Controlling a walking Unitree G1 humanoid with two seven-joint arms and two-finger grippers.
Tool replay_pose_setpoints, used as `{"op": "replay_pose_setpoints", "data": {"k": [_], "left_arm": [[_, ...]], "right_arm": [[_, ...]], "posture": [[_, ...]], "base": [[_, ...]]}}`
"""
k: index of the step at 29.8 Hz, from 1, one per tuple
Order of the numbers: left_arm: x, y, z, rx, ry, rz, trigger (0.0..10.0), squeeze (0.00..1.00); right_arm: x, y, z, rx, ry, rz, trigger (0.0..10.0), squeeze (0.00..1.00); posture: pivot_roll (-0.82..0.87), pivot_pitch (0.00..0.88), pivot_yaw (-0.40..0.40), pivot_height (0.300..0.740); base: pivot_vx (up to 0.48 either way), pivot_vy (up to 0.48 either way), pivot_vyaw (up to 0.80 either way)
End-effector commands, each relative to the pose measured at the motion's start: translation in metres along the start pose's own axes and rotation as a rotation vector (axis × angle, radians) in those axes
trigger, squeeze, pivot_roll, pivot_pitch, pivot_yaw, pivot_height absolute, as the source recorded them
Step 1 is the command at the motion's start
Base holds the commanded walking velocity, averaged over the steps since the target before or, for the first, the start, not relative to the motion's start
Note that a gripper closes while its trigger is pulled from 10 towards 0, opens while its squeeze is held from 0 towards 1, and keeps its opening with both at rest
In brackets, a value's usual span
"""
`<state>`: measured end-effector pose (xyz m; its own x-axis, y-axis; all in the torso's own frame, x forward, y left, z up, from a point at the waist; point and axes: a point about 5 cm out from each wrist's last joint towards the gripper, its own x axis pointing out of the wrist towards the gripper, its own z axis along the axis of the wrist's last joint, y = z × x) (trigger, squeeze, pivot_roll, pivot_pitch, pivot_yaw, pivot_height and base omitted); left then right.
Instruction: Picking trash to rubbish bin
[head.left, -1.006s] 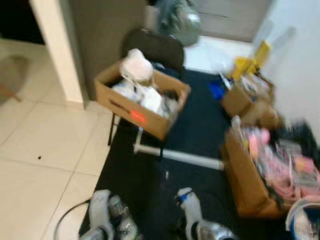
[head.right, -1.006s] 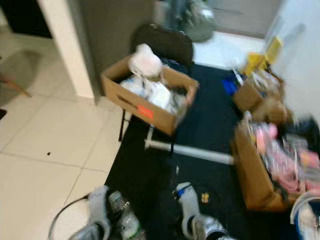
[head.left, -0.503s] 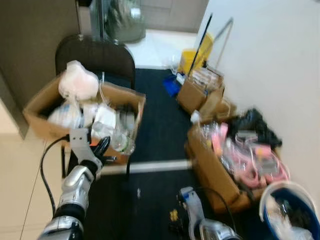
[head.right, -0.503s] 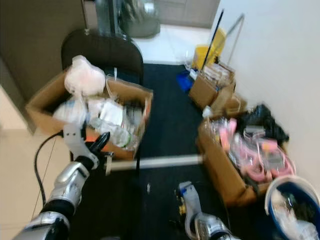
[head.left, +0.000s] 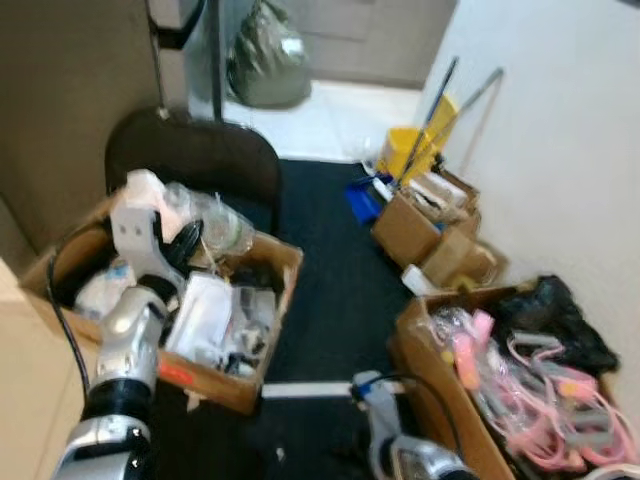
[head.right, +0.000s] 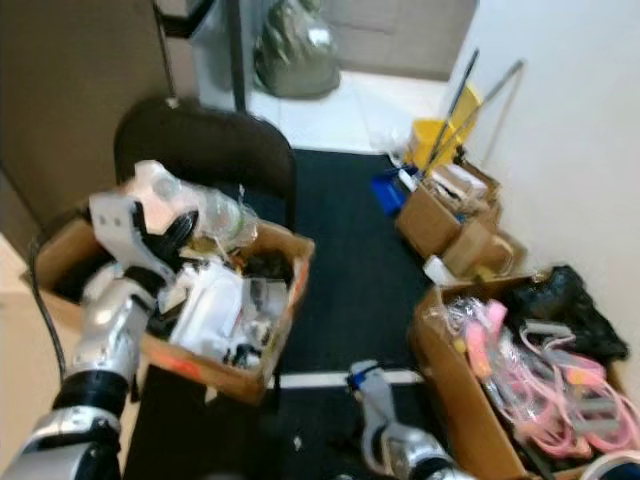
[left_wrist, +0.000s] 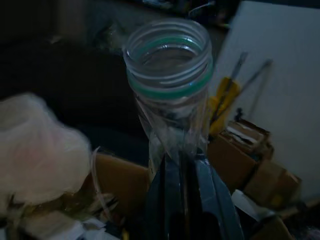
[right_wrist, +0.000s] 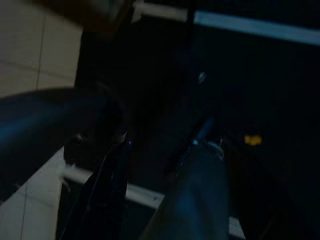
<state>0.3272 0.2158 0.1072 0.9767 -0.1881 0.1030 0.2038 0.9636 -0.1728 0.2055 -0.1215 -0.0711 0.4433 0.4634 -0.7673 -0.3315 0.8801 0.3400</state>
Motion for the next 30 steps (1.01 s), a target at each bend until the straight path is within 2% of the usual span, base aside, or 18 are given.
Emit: {"op": "replay_pose_setpoints", "data": {"k": [1, 3, 6, 10, 12, 13, 16, 19, 20, 22, 30], "left_arm": [[-0.002, -0.002, -0.011, -0.029, 0.053, 0.027, 10.0, 1.00], [-0.004, 0.004, -0.016, -0.016, 0.087, 0.115, 10.0, 1.00], [-0.008, 0.006, -0.022, -0.030, 0.111, 0.169, 10.0, 1.00], [-0.008, 0.006, -0.024, -0.052, 0.111, 0.186, 10.0, 1.00], [-0.005, 0.004, -0.017, -0.081, 0.080, 0.178, 10.0, 1.00], [0.000, -0.002, -0.009, -0.104, 0.047, 0.127, 10.0, 0.00], [0.008, -0.028, 0.006, -0.130, -0.003, -0.045, 10.0, 0.00], [0.007, -0.059, 0.004, -0.079, 0.032, -0.241, 10.0, 0.00], [0.007, -0.059, 0.004, -0.079, 0.032, -0.241, 10.0, 0.00], [0.004, -0.073, -0.008, -0.056, 0.085, -0.305, 10.0, 0.00], [-0.005, -0.083, -0.038, -0.061, 0.194, -0.311, 10.0, 0.00]], "right_arm": [[0.000, 0.002, -0.006, 0.020, 0.011, 0.002, 10.0, 0.00], [0.000, 0.001, -0.006, 0.024, 0.012, -0.002, 10.0, 0.00], [0.000, 0.000, -0.006, 0.023, 0.013, -0.003, 10.0, 0.00], [0.000, 0.000, -0.005, 0.021, 0.013, -0.002, 10.0, 0.00], [0.000, 0.000, -0.005, 0.021, 0.014, -0.001, 10.0, 0.00], [0.000, 0.000, -0.005, 0.020, 0.015, 0.000, 10.0, 0.00], [0.000, 0.001, -0.003, 0.019, 0.014, 0.002, 10.0, 0.00], [0.001, 0.002, -0.003, 0.022, 0.014, 0.001, 10.0, 0.00], [0.001, 0.002, -0.003, 0.022, 0.014, 0.001, 10.0, 0.00], [0.001, 0.002, -0.003, 0.022, 0.014, 0.002, 10.0, 0.00], [0.001, 0.002, -0.002, 0.029, 0.009, 0.003, 10.0, 0.00]], "posture": [[0.22, 0.026, -0.106, 0.740], [0.22, 0.028, -0.107, 0.740], [0.22, 0.028, -0.108, 0.740], [0.22, 0.028, -0.110, 0.740], [0.23, 0.028, -0.112, 0.740], [0.23, 0.027, -0.112, 0.740], [0.24, 0.027, -0.115, 0.740], [0.24, 0.024, -0.113, 0.740], [0.24, 0.024, -0.113, 0.740], [0.24, 0.024, -0.113, 0.740], [0.23, 0.025, -0.108, 0.740]], "base": [[0.000, 0.000, 0.00], [0.000, 0.000, 0.00], [0.000, 0.000, 0.00], [0.000, 0.000, 0.00], [0.000, 0.000, 0.00], [0.000, 0.000, 0.00], [0.000, 0.000, 0.00], [0.000, 0.000, 0.00], [0.000, 0.000, 0.00], [-0.156, 0.000, 0.00], [-0.407, 0.000, 0.00]]}}
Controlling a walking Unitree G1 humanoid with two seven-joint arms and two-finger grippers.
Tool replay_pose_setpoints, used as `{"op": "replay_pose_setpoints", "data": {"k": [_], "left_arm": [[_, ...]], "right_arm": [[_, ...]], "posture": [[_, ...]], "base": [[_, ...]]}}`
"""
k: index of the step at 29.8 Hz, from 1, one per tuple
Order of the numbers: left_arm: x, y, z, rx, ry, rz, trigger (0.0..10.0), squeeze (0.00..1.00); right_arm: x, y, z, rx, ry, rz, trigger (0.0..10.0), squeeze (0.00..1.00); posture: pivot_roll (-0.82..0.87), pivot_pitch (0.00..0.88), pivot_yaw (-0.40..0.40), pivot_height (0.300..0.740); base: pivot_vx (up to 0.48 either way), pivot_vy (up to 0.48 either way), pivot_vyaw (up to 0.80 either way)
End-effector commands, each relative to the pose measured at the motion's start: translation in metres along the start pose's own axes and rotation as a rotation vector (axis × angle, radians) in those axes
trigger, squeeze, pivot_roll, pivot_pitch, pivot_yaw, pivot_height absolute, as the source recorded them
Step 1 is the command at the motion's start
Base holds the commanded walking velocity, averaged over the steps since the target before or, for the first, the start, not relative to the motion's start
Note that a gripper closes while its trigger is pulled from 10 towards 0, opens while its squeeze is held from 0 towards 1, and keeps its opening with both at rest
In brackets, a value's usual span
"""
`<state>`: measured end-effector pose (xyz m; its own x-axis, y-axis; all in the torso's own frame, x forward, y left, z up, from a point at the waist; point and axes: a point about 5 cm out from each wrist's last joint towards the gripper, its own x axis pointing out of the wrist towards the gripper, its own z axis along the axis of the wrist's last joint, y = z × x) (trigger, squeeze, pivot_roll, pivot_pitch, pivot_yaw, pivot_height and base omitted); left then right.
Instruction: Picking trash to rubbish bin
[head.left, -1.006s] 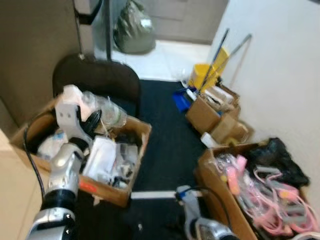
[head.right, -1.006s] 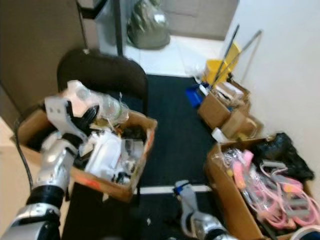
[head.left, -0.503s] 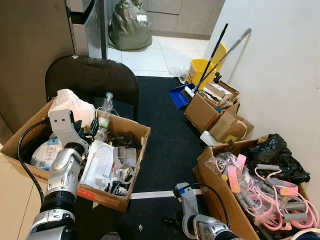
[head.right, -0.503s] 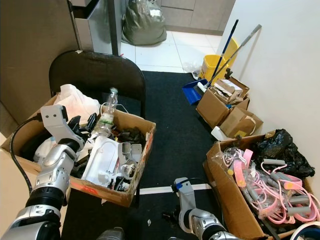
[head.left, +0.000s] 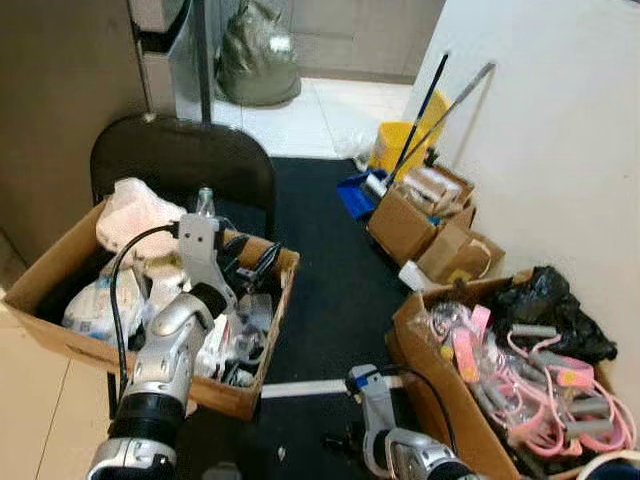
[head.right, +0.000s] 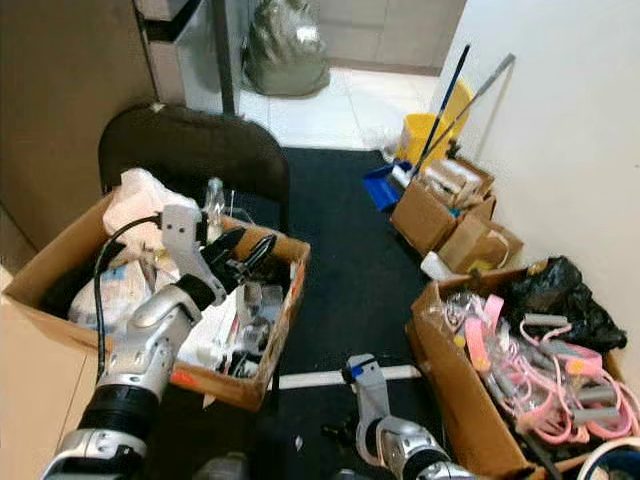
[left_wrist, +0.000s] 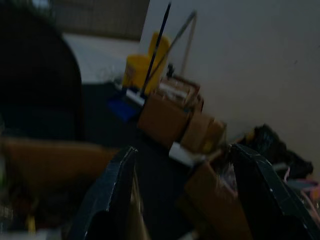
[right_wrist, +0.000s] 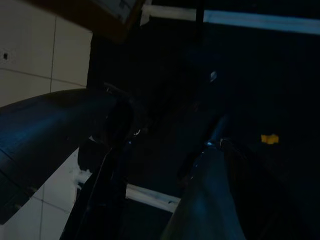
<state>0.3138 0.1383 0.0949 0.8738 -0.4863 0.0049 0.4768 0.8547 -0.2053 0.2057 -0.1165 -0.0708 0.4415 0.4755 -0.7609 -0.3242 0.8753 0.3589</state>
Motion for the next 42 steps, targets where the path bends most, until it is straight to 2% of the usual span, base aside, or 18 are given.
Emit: {"op": "replay_pose_setpoints", "data": {"k": [1, 7, 14, 18, 29, 33, 34, 38, 39, 42], "left_arm": [[-0.001, -0.008, -0.013, -0.017, 0.037, -0.018, 10.0, 0.00], [-0.006, -0.013, -0.018, -0.040, 0.074, -0.044, 10.0, 0.00], [-0.004, -0.017, -0.021, -0.039, 0.080, -0.054, 10.0, 0.00], [-0.006, -0.013, -0.027, -0.036, 0.103, -0.035, 10.0, 0.00], [-0.021, -0.002, -0.046, -0.054, 0.170, 0.028, 10.0, 0.00], [-0.028, 0.003, -0.060, -0.045, 0.226, 0.062, 10.0, 0.00], [-0.035, 0.007, -0.070, -0.045, 0.264, 0.091, 10.0, 0.00], [-0.042, 0.012, -0.079, -0.045, 0.302, 0.123, 10.0, 0.00], [-0.055, 0.019, -0.094, -0.041, 0.369, 0.186, 10.0, 0.00], [-0.070, 0.025, -0.107, -0.044, 0.428, 0.247, 10.0, 0.00]], "right_arm": [[-0.001, -0.003, -0.003, 0.014, 0.011, -0.011, 10.0, 0.00], [-0.001, -0.003, -0.003, 0.013, 0.012, -0.011, 10.0, 0.00], [-0.002, -0.004, -0.005, 0.015, 0.015, -0.016, 10.0, 0.00], [-0.002, -0.004, -0.005, 0.014, 0.016, -0.016, 10.0, 0.00], [-0.002, -0.003, -0.006, -0.004, 0.024, -0.010, 10.0, 0.00], [-0.001, -0.002, -0.006, -0.012, 0.028, -0.006, 10.0, 0.00], [-0.001, -0.001, -0.006, -0.014, 0.029, -0.005, 10.0, 0.00], [-0.001, -0.001, -0.007, -0.015, 0.030, -0.004, 10.0, 0.00], [-0.001, -0.002, -0.007, -0.011, 0.030, -0.005, 10.0, 0.00], [-0.001, -0.002, -0.008, -0.005, 0.030, -0.006, 10.0, 0.00]], "posture": [[0.23, 0.025, -0.108, 0.740], [0.23, 0.024, -0.107, 0.740], [0.23, 0.025, -0.107, 0.740], [0.23, 0.025, -0.107, 0.740], [0.23, 0.021, -0.112, 0.740], [0.24, 0.015, -0.112, 0.740], [0.23, 0.017, -0.110, 0.740], [0.23, 0.019, -0.108, 0.740], [0.23, 0.022, -0.107, 0.740], [0.23, 0.025, -0.106, 0.740]], "base": [[-0.450, 0.000, 0.00], [-0.452, 0.000, 0.00], [-0.450, 0.000, 0.00], [-0.292, 0.000, 0.00], [0.000, 0.000, 0.00], [0.000, 0.000, 0.00], [0.000, 0.000, 0.00], [0.000, 0.000, 0.00], [0.000, 0.000, 0.00], [0.000, 0.000, 0.00]]}}
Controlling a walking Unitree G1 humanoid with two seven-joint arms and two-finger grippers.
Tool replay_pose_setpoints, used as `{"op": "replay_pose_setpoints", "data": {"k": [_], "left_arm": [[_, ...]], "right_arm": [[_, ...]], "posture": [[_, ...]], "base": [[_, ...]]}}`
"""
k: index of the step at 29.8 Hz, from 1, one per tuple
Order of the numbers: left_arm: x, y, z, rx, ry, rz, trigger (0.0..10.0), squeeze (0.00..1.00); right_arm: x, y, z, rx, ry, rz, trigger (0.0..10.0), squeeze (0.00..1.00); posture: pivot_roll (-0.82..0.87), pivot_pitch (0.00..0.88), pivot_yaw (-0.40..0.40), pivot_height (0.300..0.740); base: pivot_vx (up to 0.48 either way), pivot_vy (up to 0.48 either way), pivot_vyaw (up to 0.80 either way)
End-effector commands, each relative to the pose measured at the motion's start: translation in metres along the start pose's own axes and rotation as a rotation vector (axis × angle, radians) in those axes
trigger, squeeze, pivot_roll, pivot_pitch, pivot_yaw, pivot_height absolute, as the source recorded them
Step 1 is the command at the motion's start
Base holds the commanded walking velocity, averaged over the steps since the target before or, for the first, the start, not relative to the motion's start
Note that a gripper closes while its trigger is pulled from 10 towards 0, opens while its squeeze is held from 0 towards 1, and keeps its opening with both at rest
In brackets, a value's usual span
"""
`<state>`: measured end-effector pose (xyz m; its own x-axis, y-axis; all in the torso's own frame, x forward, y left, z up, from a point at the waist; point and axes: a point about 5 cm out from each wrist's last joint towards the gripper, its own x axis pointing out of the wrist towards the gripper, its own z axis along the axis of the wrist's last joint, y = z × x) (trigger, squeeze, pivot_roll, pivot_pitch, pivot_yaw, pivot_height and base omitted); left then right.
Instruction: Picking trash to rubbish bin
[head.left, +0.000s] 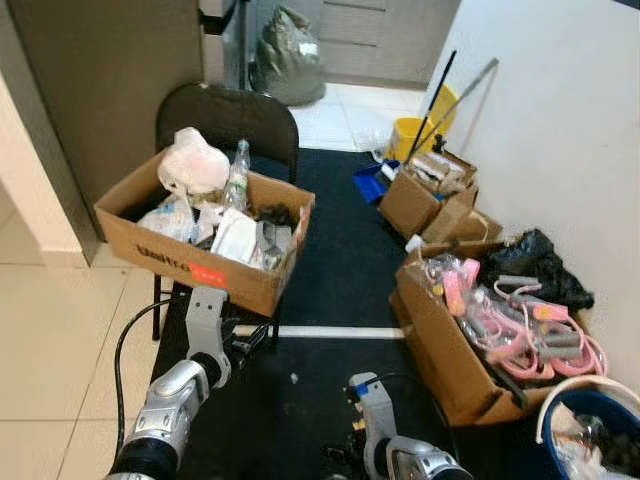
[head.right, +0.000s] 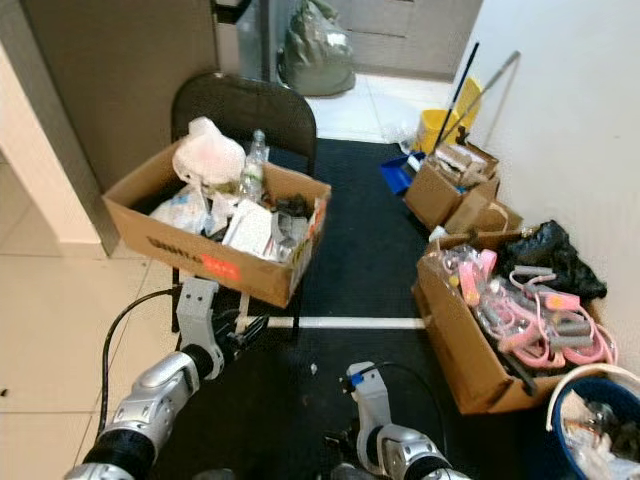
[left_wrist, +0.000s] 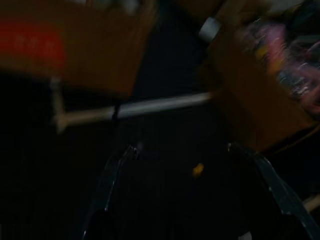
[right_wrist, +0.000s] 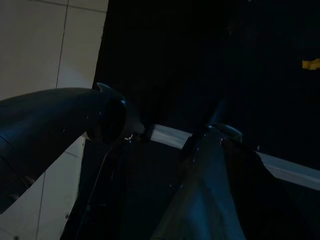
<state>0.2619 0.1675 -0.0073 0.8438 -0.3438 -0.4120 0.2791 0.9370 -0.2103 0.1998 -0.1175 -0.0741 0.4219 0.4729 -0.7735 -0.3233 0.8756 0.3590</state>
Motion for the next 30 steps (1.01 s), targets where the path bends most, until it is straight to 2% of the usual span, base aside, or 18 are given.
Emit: {"op": "replay_pose_setpoints", "data": {"k": [1, 5, 8, 14, 15, 17, 21, 30], "left_arm": [[-0.005, 0.006, -0.010, 0.003, 0.033, 0.039, 10.0, 0.00], [-0.024, 0.022, -0.046, -0.037, 0.148, 0.180, 10.0, 0.00], [-0.036, 0.027, -0.064, -0.054, 0.212, 0.230, 10.0, 0.00], [-0.051, 0.033, -0.085, -0.095, 0.285, 0.298, 10.0, 0.00], [-0.066, 0.035, -0.103, -0.124, 0.355, 0.352, 10.0, 0.00], [-0.066, 0.035, -0.103, -0.124, 0.355, 0.352, 10.0, 0.00], [-0.083, 0.034, -0.124, -0.161, 0.432, 0.407, 10.0, 0.00], [-0.097, 0.026, -0.144, -0.176, 0.523, 0.421, 10.0, 0.00]], "right_arm": [[-0.001, -0.002, -0.001, -0.006, 0.006, -0.005, 10.0, 0.00], [-0.001, -0.001, -0.002, -0.001, 0.008, -0.004, 10.0, 0.00], [-0.001, -0.002, -0.003, -0.001, 0.009, -0.005, 10.0, 0.00], [-0.001, -0.002, -0.004, -0.005, 0.012, -0.006, 10.0, 0.00], [-0.001, -0.002, -0.004, -0.005, 0.012, -0.007, 10.0, 0.00], [-0.001, -0.002, -0.004, -0.005, 0.012, -0.007, 10.0, 0.00], [-0.002, -0.003, -0.003, -0.006, 0.011, -0.007, 10.0, 0.00], [-0.002, -0.003, -0.003, -0.005, 0.010, -0.008, 10.0, 0.00]], "posture": [[0.23, 0.025, -0.106, 0.740], [0.23, 0.030, -0.104, 0.740], [0.22, 0.031, -0.105, 0.740], [0.22, 0.030, -0.107, 0.740], [0.22, 0.030, -0.108, 0.740], [0.22, 0.030, -0.108, 0.740], [0.22, 0.031, -0.108, 0.740], [0.22, 0.030, -0.105, 0.740]], "base": [[0.000, 0.000, 0.00], [0.000, 0.000, 0.00], [0.000, 0.000, 0.00], [0.000, 0.000, 0.00], [0.296, 0.000, 0.00], [0.296, 0.000, 0.00], [0.330, 0.000, 0.00], [0.339, 0.000, 0.00]]}}
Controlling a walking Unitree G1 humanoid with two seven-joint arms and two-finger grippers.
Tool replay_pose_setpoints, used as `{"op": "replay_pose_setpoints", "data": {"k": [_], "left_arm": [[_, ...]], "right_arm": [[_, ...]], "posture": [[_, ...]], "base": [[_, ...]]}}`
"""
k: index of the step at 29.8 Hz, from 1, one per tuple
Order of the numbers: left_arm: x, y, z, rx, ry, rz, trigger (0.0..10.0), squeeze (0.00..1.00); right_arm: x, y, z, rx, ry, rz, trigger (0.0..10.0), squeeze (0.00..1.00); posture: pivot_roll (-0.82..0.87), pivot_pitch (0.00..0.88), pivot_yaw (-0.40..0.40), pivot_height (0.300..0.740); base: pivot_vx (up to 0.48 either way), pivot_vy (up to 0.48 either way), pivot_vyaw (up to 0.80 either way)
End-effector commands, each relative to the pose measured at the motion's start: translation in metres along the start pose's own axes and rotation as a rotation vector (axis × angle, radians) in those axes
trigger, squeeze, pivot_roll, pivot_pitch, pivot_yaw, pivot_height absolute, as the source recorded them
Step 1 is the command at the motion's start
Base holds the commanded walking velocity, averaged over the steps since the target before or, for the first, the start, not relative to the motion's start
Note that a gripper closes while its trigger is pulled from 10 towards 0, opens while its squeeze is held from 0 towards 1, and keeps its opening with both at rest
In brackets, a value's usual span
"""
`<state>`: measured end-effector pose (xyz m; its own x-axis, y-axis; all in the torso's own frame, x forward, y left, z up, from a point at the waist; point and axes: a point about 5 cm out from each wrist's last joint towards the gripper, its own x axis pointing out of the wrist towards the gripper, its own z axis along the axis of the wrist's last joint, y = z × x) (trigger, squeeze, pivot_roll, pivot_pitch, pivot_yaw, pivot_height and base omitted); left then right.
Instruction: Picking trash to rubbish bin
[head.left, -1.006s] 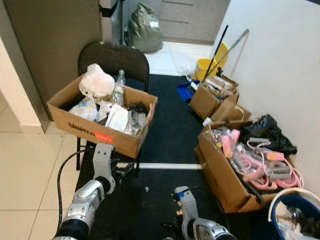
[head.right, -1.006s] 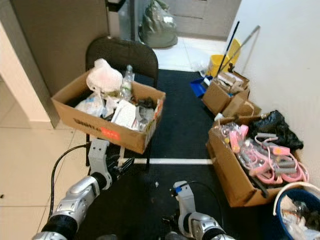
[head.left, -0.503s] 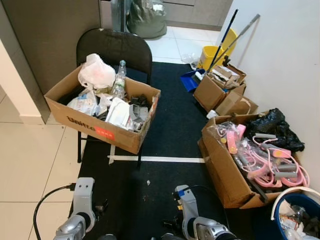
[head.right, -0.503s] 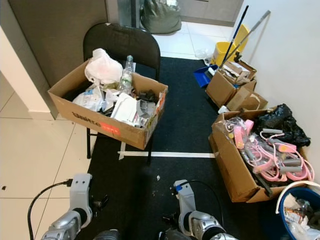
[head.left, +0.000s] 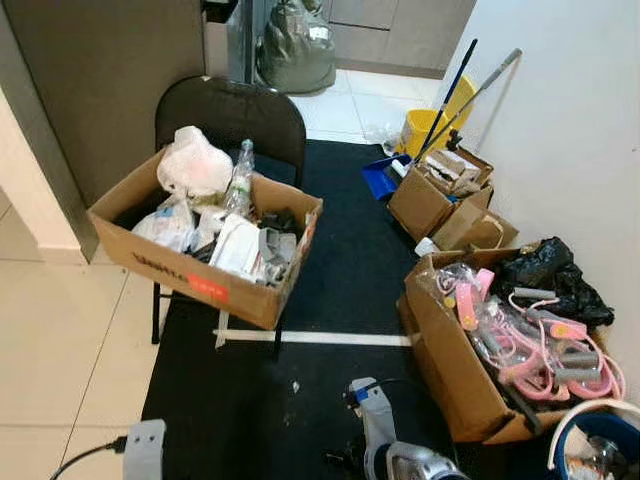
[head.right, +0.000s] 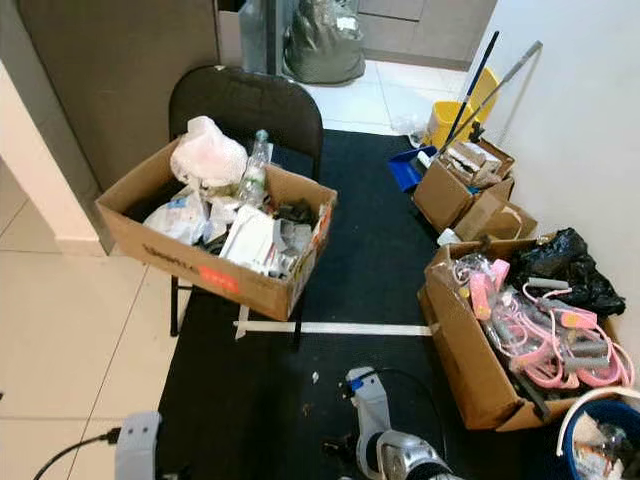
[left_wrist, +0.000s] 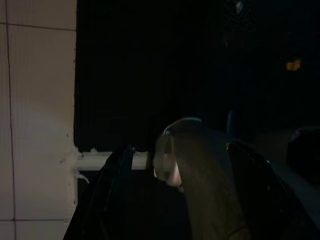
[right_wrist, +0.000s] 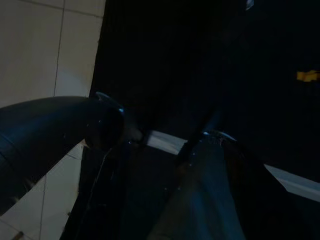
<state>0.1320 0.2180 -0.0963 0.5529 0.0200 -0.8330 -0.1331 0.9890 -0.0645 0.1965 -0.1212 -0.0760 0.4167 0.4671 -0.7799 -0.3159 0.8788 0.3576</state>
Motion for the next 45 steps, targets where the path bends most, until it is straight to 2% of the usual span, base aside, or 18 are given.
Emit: {"op": "replay_pose_setpoints", "data": {"k": [1, 10, 14, 21, 32, 34, 35, 37, 45], "left_arm": [[-0.002, 0.000, -0.011, -0.004, 0.039, 0.006, 10.0, 0.00], [-0.005, -0.005, -0.027, 0.029, 0.102, -0.003, 10.0, 0.00], [-0.006, -0.004, -0.032, 0.055, 0.134, 0.017, 10.0, 0.00], [-0.007, -0.011, -0.037, 0.099, 0.157, -0.020, 10.0, 0.00], [-0.008, -0.018, -0.045, 0.140, 0.192, -0.060, 10.0, 0.00], [-0.009, -0.019, -0.050, 0.194, 0.212, -0.073, 10.0, 0.00], [-0.009, -0.019, -0.050, 0.194, 0.212, -0.073, 10.0, 0.00], [-0.010, -0.021, -0.054, 0.260, 0.234, -0.090, 10.0, 0.00], [-0.011, -0.024, -0.057, 0.287, 0.255, -0.085, 10.0, 0.00]], "right_arm": [[0.000, 0.000, 0.001, -0.011, 0.001, -0.002, 10.0, 0.00], [-0.001, -0.002, 0.002, -0.002, -0.001, -0.006, 10.0, 0.00], [-0.001, -0.002, 0.001, -0.018, 0.016, -0.012, 10.0, 0.00], [-0.001, -0.003, 0.000, -0.040, 0.040, -0.018, 10.0, 0.00], [-0.002, -0.006, 0.001, -0.023, 0.043, -0.040, 10.0, 0.00], [-0.002, -0.007, 0.001, -0.016, 0.045, -0.044, 10.0, 0.00], [-0.002, -0.007, 0.001, -0.016, 0.045, -0.044, 10.0, 0.00], [-0.003, -0.008, -0.001, -0.014, 0.054, -0.052, 10.0, 0.00], [-0.007, -0.015, -0.010, -0.032, 0.085, -0.082, 10.0, 0.00]], "posture": [[0.22, 0.030, -0.105, 0.740], [0.22, 0.030, -0.104, 0.740], [0.22, 0.029, -0.108, 0.740], [0.22, 0.023, -0.116, 0.740], [0.22, 0.009, -0.123, 0.740], [0.22, 0.005, -0.124, 0.740], [0.22, 0.005, -0.124, 0.740], [0.22, 0.005, -0.124, 0.740], [0.18, 0.019, -0.121, 0.740]], "base": [[0.341, 0.000, 0.00], [0.332, 0.000, 0.00], [0.000, 0.000, -0.12], [0.000, 0.000, -0.80], [0.000, 0.000, -0.79], [0.000, 0.000, -0.79], [0.000, 0.000, -0.79], [0.000, 0.000, -0.79], [0.000, 0.000, -0.79]]}}
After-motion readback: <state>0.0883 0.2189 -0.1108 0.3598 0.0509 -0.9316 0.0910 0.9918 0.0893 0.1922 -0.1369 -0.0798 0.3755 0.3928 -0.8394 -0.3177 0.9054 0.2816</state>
